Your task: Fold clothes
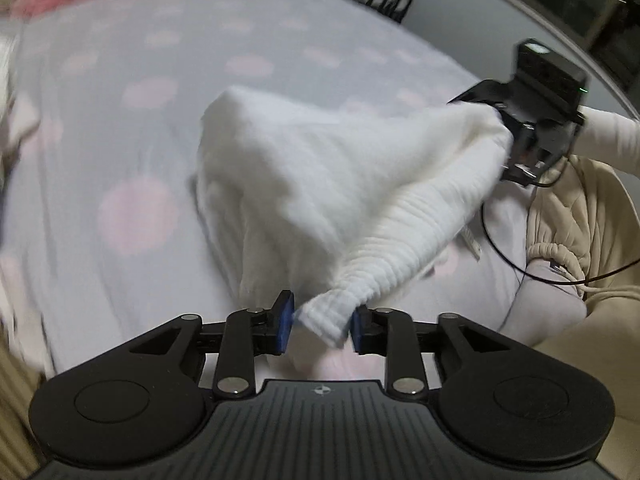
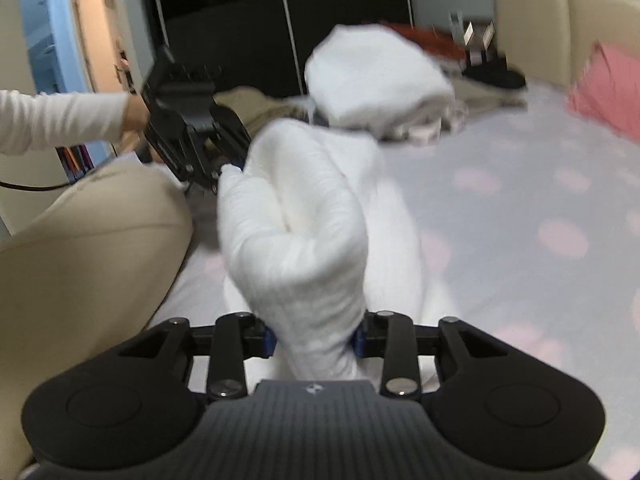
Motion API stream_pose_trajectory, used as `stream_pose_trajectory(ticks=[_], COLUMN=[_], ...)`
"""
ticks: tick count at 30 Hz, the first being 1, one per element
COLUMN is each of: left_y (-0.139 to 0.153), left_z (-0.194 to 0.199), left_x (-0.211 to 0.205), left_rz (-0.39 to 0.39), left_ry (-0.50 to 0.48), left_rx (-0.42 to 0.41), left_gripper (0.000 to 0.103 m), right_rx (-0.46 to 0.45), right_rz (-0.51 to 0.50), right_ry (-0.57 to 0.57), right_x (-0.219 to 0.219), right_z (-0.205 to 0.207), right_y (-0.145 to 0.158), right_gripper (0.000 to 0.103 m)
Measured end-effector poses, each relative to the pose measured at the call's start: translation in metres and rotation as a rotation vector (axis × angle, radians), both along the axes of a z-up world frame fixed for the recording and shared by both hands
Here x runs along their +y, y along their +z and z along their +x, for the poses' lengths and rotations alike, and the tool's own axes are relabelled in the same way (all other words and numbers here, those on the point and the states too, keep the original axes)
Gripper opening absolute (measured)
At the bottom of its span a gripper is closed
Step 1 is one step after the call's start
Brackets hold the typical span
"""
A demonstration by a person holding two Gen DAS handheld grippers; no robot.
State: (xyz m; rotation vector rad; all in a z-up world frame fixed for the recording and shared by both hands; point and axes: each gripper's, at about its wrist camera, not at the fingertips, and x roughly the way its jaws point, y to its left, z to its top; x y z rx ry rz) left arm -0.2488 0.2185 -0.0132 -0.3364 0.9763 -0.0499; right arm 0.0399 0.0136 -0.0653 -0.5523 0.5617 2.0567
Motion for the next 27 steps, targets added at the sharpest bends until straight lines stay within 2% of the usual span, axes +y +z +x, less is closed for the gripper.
stream_pose_trajectory(ticks=[1,2,3,4,8,11,13,14,15,16,18,20,22,24,25,27], left_y=[0.001,0.002,0.004,0.010,0.047,0.078,0.087,0.088,0.084,0.080,0.061,0.038,0.013,-0.011,-0.018,-0.019], left_z=[-0.003,-0.006,-0.009,-0.016,-0.035,-0.025,-0.007,0.004,0.016,0.028,0.047,0.061,0.071,0.072,0.070,0.067], left_x=[0.002,0.003,0.005,0.006,0.015,0.017,0.014,0.011,0.008,0.005,-0.003,-0.014,-0.021,-0.021,-0.021,-0.020], left_rz=[-0.008,-0.016,-0.022,-0.021,-0.012,0.001,-0.015,-0.030,-0.056,-0.082,-0.117,-0.127,-0.132,-0.212,-0.226,-0.220], left_ry=[0.015,0.030,0.046,0.064,0.180,0.268,0.300,0.305,0.296,0.286,0.247,0.223,0.216,0.227,0.231,0.236], left_rx=[0.022,0.044,0.062,0.048,-0.045,-0.121,-0.144,-0.149,-0.135,-0.119,-0.037,0.071,0.187,0.295,0.307,0.286], left_gripper=[0.036,0.037,0.037,0.038,0.045,0.046,0.047,0.046,0.046,0.046,0.044,0.037,0.033,0.031,0.031,0.031], right_rx=[0.000,0.003,0.006,0.008,0.186,0.343,0.437,0.482,0.522,0.549,0.577,0.571,0.503,0.475,0.472,0.528], right_rz=[-0.019,-0.036,-0.053,-0.069,-0.161,-0.123,-0.115,-0.114,-0.138,-0.187,-0.289,-0.362,-0.430,-0.502,-0.542,-0.576], right_ry=[0.007,0.018,0.029,0.040,-0.045,-0.181,-0.285,-0.337,-0.377,-0.404,-0.410,-0.372,-0.386,-0.429,-0.456,-0.492], right_x=[0.000,0.000,0.000,0.000,-0.008,-0.018,-0.015,-0.013,-0.009,-0.002,0.010,0.015,0.018,0.018,0.019,0.019], right_z=[-0.003,-0.005,-0.008,-0.010,0.014,0.039,0.046,0.049,0.047,0.042,0.029,0.012,-0.001,-0.004,-0.003,0.000], right_y=[0.001,0.004,0.006,0.009,0.023,0.035,0.039,0.041,0.040,0.036,0.023,0.007,-0.009,-0.028,-0.038,-0.048], right_gripper=[0.054,0.060,0.071,0.078,0.082,0.082,0.073,0.051,0.023,0.007,0.005,0.005,0.004,0.000,0.000,0.000])
